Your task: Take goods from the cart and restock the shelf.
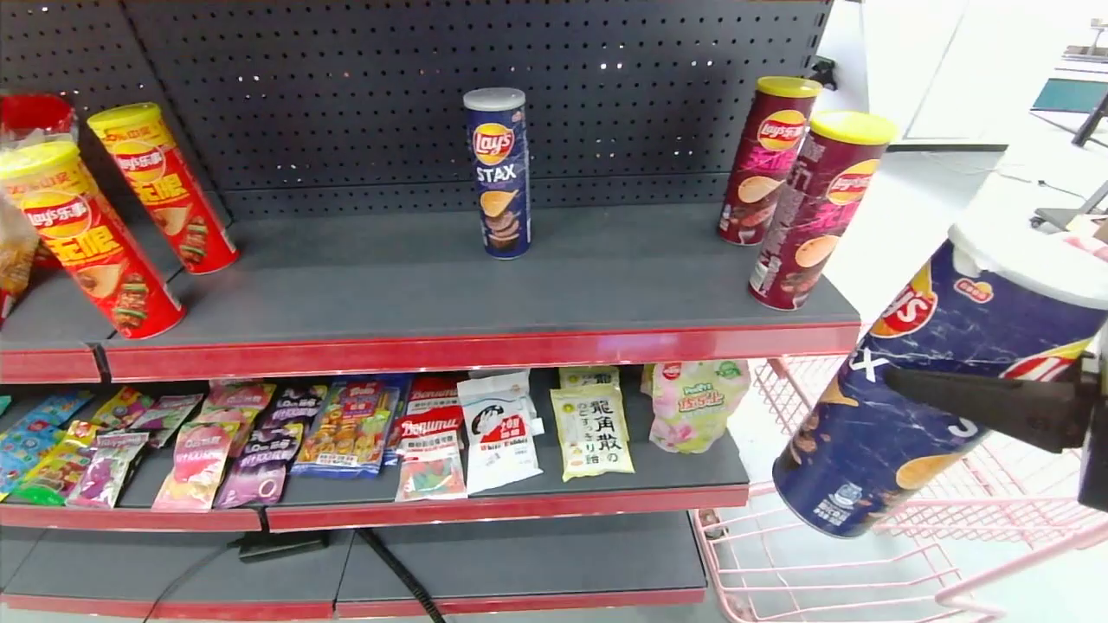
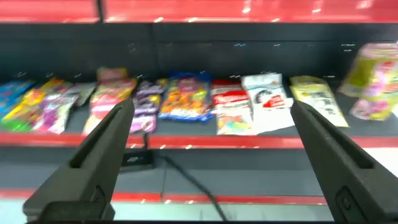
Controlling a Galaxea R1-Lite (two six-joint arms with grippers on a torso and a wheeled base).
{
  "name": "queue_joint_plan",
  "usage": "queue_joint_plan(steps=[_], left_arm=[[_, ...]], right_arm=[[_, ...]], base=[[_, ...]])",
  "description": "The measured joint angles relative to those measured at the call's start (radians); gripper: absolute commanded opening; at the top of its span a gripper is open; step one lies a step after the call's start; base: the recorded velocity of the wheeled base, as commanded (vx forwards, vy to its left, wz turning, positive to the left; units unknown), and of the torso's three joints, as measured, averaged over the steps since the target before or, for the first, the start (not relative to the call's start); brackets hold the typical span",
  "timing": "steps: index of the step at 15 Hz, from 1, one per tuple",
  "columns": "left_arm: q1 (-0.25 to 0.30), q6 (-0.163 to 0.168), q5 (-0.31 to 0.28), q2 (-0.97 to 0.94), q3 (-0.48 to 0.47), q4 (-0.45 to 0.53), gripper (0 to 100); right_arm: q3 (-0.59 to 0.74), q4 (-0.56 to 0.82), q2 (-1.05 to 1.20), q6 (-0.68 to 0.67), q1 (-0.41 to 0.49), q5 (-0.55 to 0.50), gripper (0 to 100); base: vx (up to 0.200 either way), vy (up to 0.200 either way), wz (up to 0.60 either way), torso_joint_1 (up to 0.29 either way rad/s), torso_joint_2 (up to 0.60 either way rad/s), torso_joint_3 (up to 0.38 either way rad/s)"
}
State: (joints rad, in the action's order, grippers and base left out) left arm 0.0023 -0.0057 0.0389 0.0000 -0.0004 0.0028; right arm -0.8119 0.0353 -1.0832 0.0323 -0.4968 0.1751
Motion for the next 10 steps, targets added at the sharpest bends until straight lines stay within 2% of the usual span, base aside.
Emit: queue_joint_plan(steps=[4, 7, 10], left_arm=[[0.0, 0.0, 0.001, 0.0, 0.0, 0.0, 100], [0.0, 0.0, 0.0, 0.0, 0.0, 0.0, 100], [0.0, 0.0, 0.0, 0.0, 0.0, 0.0, 100]], right_arm=[[0.113, -0.22, 0.02, 0.027, 0.003, 0.001, 0], [0.168, -0.266, 0.021, 0.047, -0.001, 0.004, 0], [0.174, -0.267, 0.021, 0.049, -0.004, 0.038, 0]], base=[[0.0, 0.2, 0.0, 0.001, 0.0, 0.001], [0.0, 0.2, 0.0, 0.004, 0.0, -0.001], [0.0, 0.0, 0.0, 0.0, 0.0, 0.0]])
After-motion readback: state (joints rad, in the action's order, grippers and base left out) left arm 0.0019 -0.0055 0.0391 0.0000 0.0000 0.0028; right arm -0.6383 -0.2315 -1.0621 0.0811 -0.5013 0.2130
